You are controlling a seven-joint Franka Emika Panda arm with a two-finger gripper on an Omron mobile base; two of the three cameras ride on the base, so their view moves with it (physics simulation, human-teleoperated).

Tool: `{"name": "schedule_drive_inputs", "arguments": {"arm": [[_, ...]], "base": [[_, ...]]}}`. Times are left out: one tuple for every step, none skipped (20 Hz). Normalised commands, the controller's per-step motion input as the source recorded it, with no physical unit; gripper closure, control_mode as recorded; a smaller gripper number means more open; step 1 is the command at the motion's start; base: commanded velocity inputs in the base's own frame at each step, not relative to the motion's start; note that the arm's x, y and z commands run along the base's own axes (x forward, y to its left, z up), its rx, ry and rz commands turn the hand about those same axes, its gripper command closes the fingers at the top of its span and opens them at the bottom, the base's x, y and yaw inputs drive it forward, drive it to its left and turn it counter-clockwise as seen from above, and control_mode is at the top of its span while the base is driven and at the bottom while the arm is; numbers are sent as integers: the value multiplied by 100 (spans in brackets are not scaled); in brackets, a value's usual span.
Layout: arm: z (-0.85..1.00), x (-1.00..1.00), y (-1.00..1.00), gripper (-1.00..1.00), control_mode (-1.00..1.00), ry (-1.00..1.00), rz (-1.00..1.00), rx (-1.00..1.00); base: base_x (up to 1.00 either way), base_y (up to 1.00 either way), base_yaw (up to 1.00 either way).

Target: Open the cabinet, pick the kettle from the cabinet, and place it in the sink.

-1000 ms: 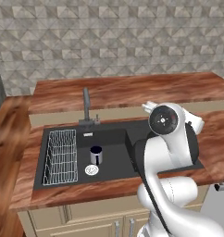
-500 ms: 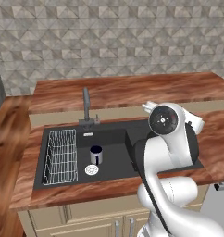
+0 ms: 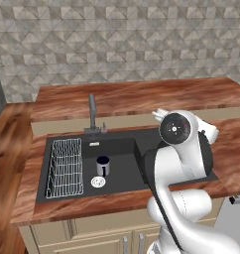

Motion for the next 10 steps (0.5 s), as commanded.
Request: {"name": "schedule_drive_inputs", "arguments": {"arm": [[0, 0, 0, 100, -100, 0, 0, 0], [0, 0, 0, 100, -100, 0, 0, 0], [0, 0, 0, 100, -100, 0, 0, 0], [0, 0, 0, 100, -100, 0, 0, 0], [0, 0, 0, 100, -100, 0, 0, 0], [0, 0, 0, 100, -100, 0, 0, 0], [0, 0, 0, 100, -100, 0, 0, 0], [0, 0, 0, 100, -100, 0, 0, 0], [0, 0, 0, 100, -100, 0, 0, 0], [0, 0, 0, 100, -100, 0, 0, 0]], "base": [[0, 0, 0], [0, 0, 0], [0, 0, 0], [0, 0, 0], [0, 0, 0], [0, 0, 0], [0, 0, 0], [0, 0, 0], [0, 0, 0], [0, 0, 0]]}}
